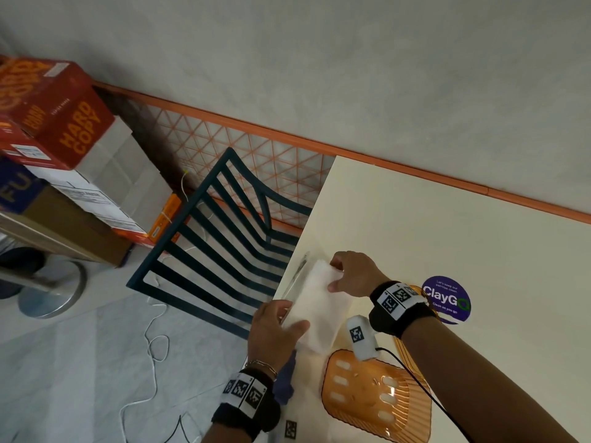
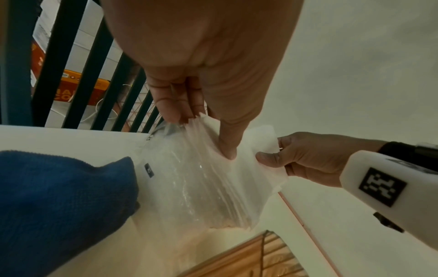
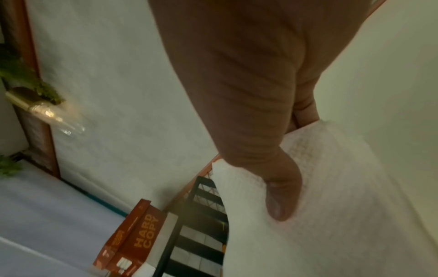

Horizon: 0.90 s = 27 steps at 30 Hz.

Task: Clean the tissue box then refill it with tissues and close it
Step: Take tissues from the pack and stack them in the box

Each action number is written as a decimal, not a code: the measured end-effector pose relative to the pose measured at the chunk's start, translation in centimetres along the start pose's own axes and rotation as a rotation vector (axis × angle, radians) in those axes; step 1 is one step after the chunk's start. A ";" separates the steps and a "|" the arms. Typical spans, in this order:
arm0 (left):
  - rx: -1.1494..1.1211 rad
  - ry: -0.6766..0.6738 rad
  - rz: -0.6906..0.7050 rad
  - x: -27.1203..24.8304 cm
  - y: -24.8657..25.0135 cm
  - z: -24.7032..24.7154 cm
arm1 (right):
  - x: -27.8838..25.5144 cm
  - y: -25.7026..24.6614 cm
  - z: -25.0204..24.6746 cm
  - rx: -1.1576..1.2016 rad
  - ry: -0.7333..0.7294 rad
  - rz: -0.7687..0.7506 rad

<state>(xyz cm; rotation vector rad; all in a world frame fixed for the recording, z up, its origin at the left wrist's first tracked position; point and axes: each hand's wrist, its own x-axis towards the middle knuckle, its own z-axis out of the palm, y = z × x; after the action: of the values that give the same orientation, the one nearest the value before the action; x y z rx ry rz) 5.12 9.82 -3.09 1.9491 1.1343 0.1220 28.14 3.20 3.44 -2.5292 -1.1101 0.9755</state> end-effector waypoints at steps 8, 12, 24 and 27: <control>-0.043 -0.070 0.022 -0.4 0.4 -1.2 | -2.4 2.0 -1.9 0.334 -0.064 -0.145; -0.206 -0.076 -0.024 -1.0 1.6 -1.9 | -4.1 2.8 -2.0 0.629 -0.023 -0.132; -0.445 0.086 -0.036 -0.5 4.2 -0.8 | -5.8 3.4 4.3 0.969 0.052 -0.097; -0.450 0.097 -0.067 -0.9 4.7 0.1 | -5.8 2.7 4.6 0.953 0.092 -0.084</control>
<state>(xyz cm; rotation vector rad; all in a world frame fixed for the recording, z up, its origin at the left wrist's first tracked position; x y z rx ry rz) 7.81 8.03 0.44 1.5178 1.1203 0.4039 23.83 -3.12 1.58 -1.7097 -0.5095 1.0181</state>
